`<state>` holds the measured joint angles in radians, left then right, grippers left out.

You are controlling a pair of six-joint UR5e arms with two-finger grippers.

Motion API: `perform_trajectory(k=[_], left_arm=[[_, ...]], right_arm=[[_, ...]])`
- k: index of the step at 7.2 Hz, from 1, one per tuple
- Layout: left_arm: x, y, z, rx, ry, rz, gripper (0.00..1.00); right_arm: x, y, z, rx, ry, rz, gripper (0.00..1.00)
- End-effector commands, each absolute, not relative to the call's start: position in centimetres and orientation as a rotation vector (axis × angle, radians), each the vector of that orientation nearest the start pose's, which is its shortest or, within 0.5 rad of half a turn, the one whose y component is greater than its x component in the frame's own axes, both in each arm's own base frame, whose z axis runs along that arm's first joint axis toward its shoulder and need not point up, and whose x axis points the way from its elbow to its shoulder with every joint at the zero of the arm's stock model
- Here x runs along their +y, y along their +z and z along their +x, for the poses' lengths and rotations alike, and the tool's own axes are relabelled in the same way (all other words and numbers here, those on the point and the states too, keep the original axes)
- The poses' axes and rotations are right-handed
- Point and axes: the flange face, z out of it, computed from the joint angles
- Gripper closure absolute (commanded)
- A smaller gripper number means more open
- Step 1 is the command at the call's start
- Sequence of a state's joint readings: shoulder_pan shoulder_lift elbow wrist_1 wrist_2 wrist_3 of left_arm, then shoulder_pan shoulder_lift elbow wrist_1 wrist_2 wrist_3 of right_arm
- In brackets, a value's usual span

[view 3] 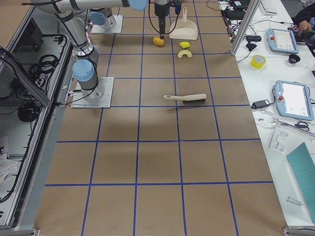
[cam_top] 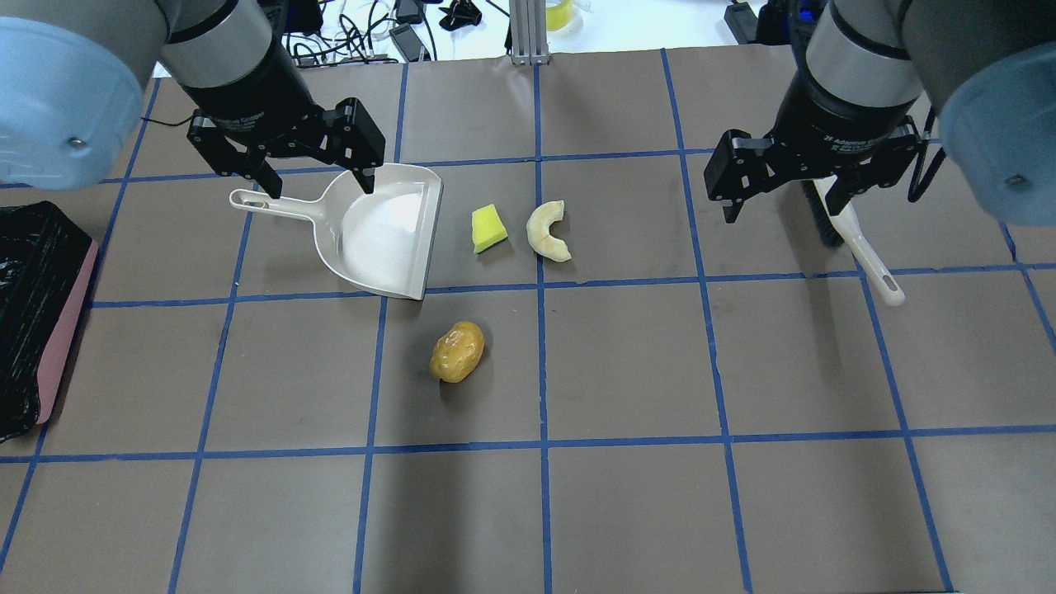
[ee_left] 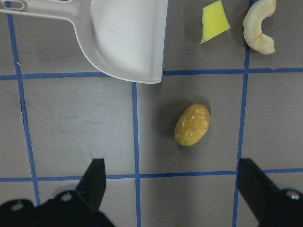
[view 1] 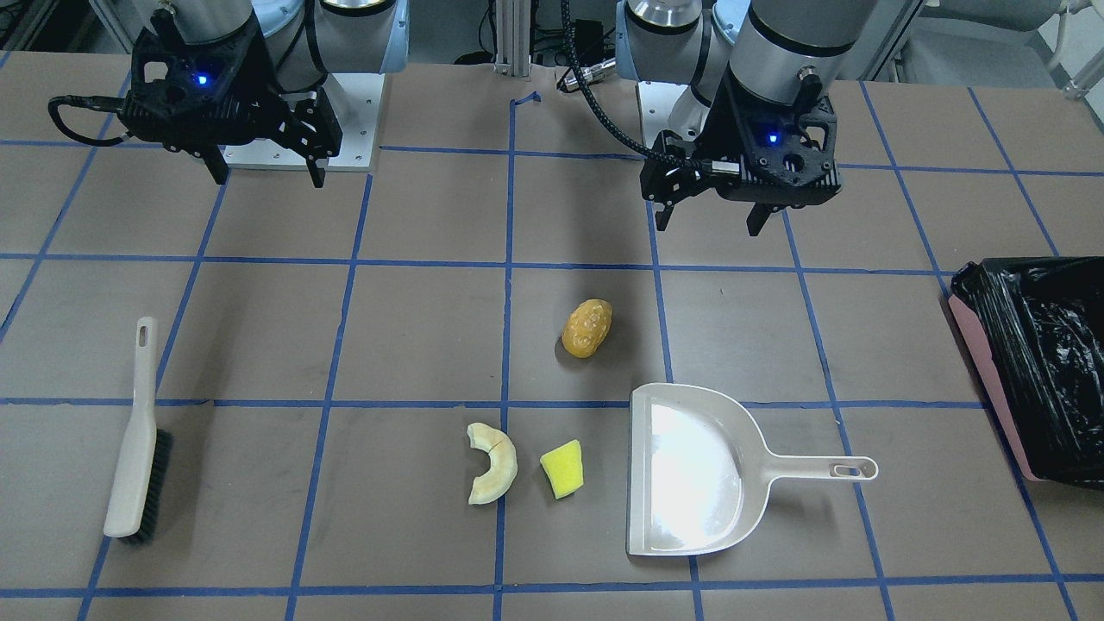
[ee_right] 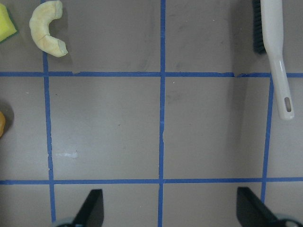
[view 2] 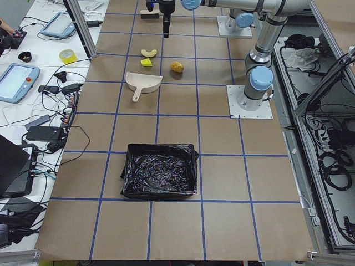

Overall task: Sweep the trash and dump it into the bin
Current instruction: 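Lower the left gripper to the dustpan handle while the right descends to the brush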

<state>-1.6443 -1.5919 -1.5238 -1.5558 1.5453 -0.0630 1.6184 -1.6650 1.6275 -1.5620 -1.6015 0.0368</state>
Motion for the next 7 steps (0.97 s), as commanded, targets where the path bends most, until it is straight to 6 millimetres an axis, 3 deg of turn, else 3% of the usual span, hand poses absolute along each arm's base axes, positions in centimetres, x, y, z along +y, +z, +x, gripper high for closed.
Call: perform_trajectory(k=[1, 2, 3, 5, 6, 7], left_arm=[[-49.1, 49.5, -16.9, 3.152, -0.037, -0.057, 0.00], [-49.9, 49.5, -16.4, 3.151, -0.061, -0.065, 0.00], [-51.0, 48.1, -15.2, 3.149, -0.031, -0.094, 0.00], [-54.6, 44.5, -8.2, 3.149, 0.042, 0.225, 0.00], [-56.7, 42.1, -4.5, 3.139, 0.043, 0.351, 0.00], [-59.0, 39.1, -3.6, 3.086, 0.028, 0.616, 0.00]], right_arm=[[-44.8, 50.2, 15.2, 3.173, -0.039, -0.016, 0.00], [-44.6, 50.4, 15.3, 3.181, -0.047, -0.021, 0.00], [-44.9, 50.3, 15.4, 3.170, -0.058, -0.019, 0.00], [-45.0, 49.1, 14.8, 3.192, 0.029, -0.047, 0.00], [-46.5, 48.5, 12.5, 3.206, 0.027, -0.069, 0.00], [-48.5, 47.1, 8.1, 3.193, 0.072, -0.153, 0.00]])
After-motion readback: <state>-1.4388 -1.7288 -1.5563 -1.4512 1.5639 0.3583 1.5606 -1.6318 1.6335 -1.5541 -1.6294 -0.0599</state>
